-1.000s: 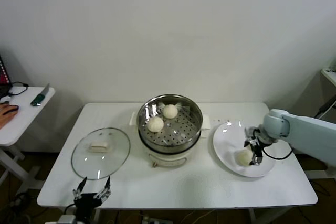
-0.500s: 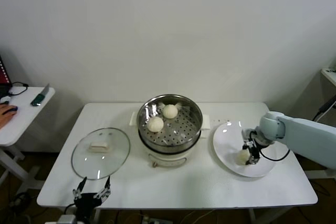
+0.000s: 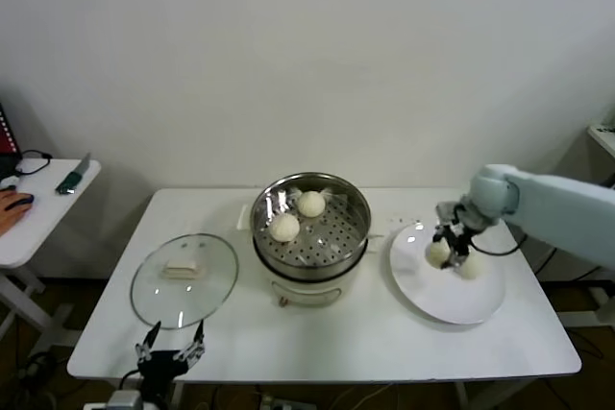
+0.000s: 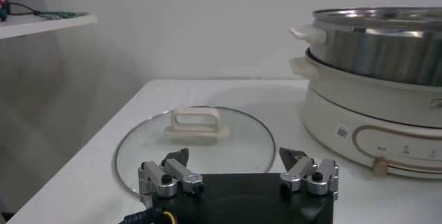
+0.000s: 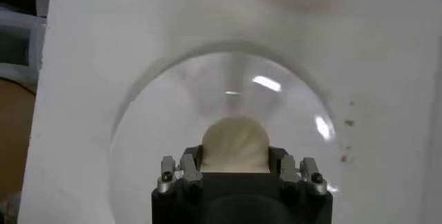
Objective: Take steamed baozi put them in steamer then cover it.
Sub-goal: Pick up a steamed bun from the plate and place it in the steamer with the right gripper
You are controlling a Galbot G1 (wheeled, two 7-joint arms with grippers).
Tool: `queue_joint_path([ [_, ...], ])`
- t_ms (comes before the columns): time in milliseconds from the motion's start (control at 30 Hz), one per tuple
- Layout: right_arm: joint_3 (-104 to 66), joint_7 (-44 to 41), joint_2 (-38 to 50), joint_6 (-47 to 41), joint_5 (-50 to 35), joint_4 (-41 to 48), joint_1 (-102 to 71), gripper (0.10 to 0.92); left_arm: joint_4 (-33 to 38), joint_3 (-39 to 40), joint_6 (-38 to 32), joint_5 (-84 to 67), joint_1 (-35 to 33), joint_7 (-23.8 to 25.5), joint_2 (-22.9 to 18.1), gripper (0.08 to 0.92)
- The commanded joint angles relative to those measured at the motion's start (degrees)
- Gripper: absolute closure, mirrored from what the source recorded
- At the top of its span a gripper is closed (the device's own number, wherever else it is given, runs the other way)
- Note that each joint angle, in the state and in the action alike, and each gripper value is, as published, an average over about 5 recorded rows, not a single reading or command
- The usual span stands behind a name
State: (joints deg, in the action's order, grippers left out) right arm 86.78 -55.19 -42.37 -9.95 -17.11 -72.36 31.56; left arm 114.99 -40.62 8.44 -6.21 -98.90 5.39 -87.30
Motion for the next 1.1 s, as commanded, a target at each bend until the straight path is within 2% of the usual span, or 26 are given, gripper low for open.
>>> queue_joint_path([
  [33,10.8,-5.8,-10.8,20.9,-2.9,2.3,25.6,0.406,0.2,0.1,0.1,0.3,0.0,0.1,-0.1,0.177],
  [133,10.0,-6.5,-14.2,25.0,-2.2,-0.4,30.3,0.406,0.3,0.1,0.1,0.3,-0.1,0.1,-0.2,0.177],
  [367,5.5,-4.7,-20.1,27.1,-0.9,-13.3,31.6,0.406,0.7,0.1,-0.1,0.5,-0.4,0.1,-0.2,0.177],
  [533,3.4,-2.9,-24.4,28.8,4.9,-18.0,26.8,0.406,1.0,-0.2,-0.3,0.5,-1.0,0.0,0.0,0.177],
  [833,3.9,-0.7,-29.9,29.1,15.4,-16.4,16.1,0.406,1.4,-0.2,-0.4,0.4,-1.3,0.0,-0.2,0.177],
  [1100,3.6,0.5,-31.1,28.8,20.6,-11.5,9.7,0.406,1.4,-0.6,-0.4,0.4,-1.4,0.0,-0.2,0.177],
])
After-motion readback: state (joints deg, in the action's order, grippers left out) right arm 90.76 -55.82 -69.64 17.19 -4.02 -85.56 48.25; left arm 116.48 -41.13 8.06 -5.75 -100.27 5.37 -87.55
